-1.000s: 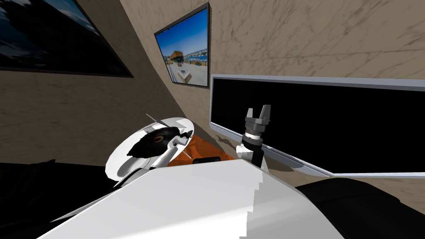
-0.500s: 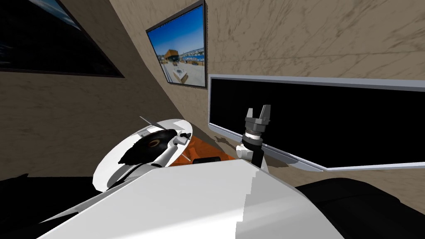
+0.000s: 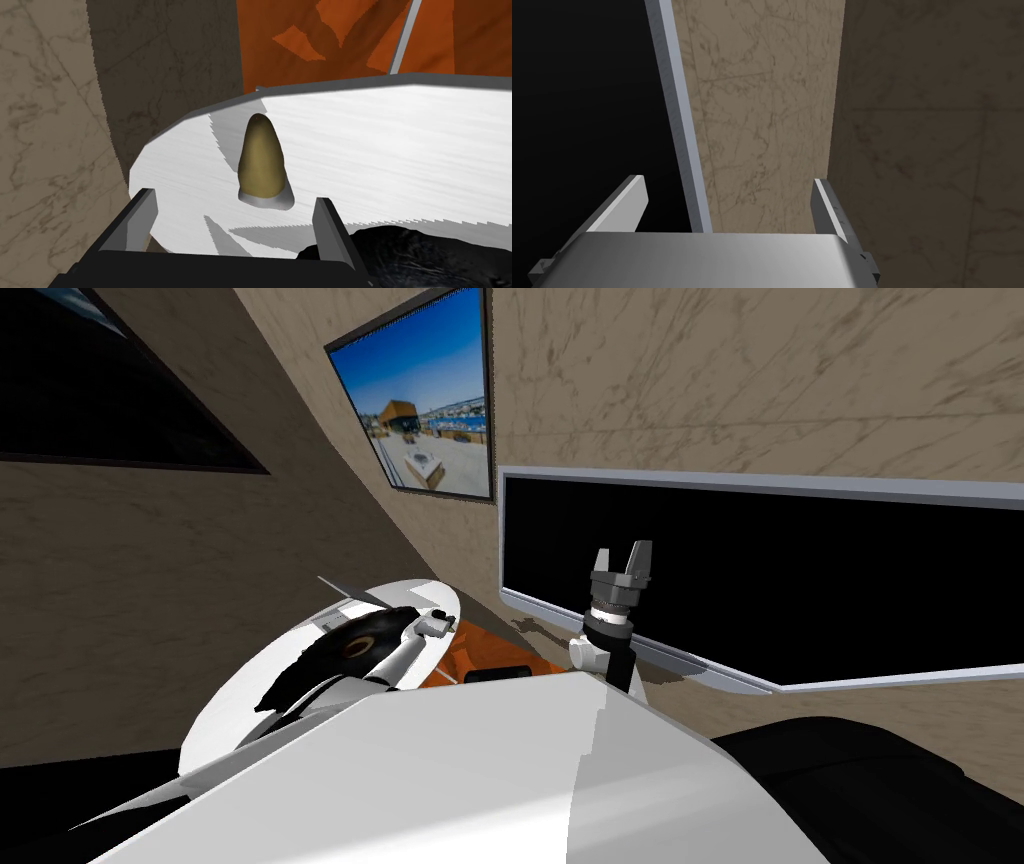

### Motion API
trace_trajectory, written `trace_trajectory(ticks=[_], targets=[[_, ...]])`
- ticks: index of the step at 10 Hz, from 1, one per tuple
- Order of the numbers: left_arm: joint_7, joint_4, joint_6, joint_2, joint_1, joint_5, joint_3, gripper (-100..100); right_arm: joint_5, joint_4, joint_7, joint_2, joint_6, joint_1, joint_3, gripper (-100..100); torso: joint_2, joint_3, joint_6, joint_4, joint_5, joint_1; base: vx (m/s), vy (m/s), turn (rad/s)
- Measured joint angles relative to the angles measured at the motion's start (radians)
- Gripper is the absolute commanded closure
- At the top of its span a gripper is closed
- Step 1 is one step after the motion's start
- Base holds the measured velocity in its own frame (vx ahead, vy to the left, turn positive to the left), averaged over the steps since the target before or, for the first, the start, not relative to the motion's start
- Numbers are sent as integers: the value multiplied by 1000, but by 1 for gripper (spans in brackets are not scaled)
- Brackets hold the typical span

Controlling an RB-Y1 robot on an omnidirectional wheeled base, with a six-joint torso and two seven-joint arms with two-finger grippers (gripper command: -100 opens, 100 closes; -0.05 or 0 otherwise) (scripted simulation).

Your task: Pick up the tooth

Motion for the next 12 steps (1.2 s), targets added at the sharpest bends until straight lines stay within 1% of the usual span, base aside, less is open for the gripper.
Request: trace_trajectory(ticks=[2, 3, 4, 5, 6, 7, 9, 10, 12], targets=[[-15, 78, 6, 3, -31, 22, 4, -100, 0, 0, 0, 0, 0, 0, 0, 0, 0, 0, 0, 0, 0, 0, 67, 23, -78], [-21, 93, 23, 6, -36, 31, 6, -100, 0, 0, 0, 0, 0, 0, 0, 0, 0, 0, 0, 0, 0, 0, 77, 24, -109], [-25, 99, 45, 10, -28, 39, 8, -100, 0, 0, 0, 0, 0, 0, 0, 0, 0, 0, 0, 0, 0, 0, 65, 18, -58], [-26, 129, 51, 6, -37, 43, 9, -100, 0, 0, 0, 0, 0, 0, 0, 0, 0, 0, 0, 0, 0, -1, 25, 8, -7], [-26, 134, 51, 5, -38, 43, 9, 0, 0, 0, 0, 0, 0, 0, 0, 0, 2, 1, 0, 0, 0, -1, 5, 2, 1], [-26, 133, 51, 6, -38, 43, 9, -100, 0, 0, 0, 0, 0, 0, 0, 0, 4, 2, 0, 1, 0, -2, 33, 16, -48], [-17, 137, 29, -1, -16, 29, 12, -100, 0, 0, 0, 0, 0, 0, 0, 0, 2, 1, 0, 1, 0, -1, 49, 20, -20], [-18, 160, 11, -4, -21, 28, 14, -100, 0, 0, 0, 0, 0, 0, 0, 0, 2, 1, 0, 0, 0, -1, 37, 12, -20], [-10, 178, -16, -13, -9, 15, 16, -100, 0, 0, 0, 0, 0, 0, 0, 0, 2, 1, 0, 1, 0, -1, 26, 10, -19]])
